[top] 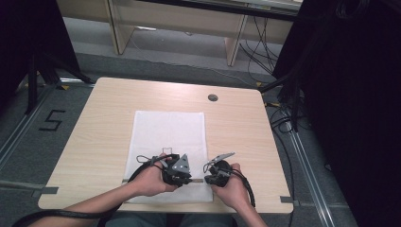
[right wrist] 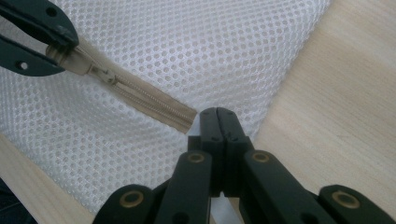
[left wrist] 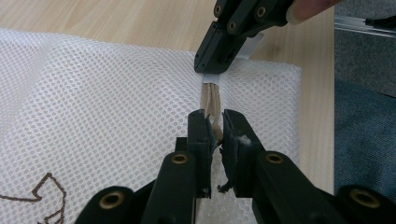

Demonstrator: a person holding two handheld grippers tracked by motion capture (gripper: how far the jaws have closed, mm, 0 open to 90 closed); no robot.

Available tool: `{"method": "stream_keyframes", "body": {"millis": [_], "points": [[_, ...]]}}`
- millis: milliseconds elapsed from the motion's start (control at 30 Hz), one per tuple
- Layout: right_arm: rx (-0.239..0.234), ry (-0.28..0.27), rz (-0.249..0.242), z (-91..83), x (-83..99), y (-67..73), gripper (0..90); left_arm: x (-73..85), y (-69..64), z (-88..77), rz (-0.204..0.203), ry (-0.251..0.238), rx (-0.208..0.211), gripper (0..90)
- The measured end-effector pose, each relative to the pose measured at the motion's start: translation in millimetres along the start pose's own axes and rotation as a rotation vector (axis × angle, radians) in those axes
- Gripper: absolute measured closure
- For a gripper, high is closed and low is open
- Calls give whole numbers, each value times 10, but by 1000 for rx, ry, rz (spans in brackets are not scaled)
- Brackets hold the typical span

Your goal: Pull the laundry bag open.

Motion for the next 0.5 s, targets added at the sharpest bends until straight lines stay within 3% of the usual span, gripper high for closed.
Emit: {"method": "stream_keyframes", "body": {"millis": [67,200,233,500], "points": [[1,0,2,0,0,-1,900,4,17,-10,21,-1,2,815],[1,0,0,0,0,-1,900,19,11,-17,1,0,0,815],[-3,9,21,-5,9,17,900,19,10,-16,1,-2,-1,815],[7,3,-8,1,-1,2,900,48,19,-25,9,-10,-5,815]]}}
Point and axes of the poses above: each handheld gripper's, and its own axes: z roughly forward along the jaws, x roughly out of its underside, y roughly to its left, the point moved 8 cm from there along z, roughly forward along the jaws, and after that the axes turned 9 degrees about -x, right-handed, at the moved point
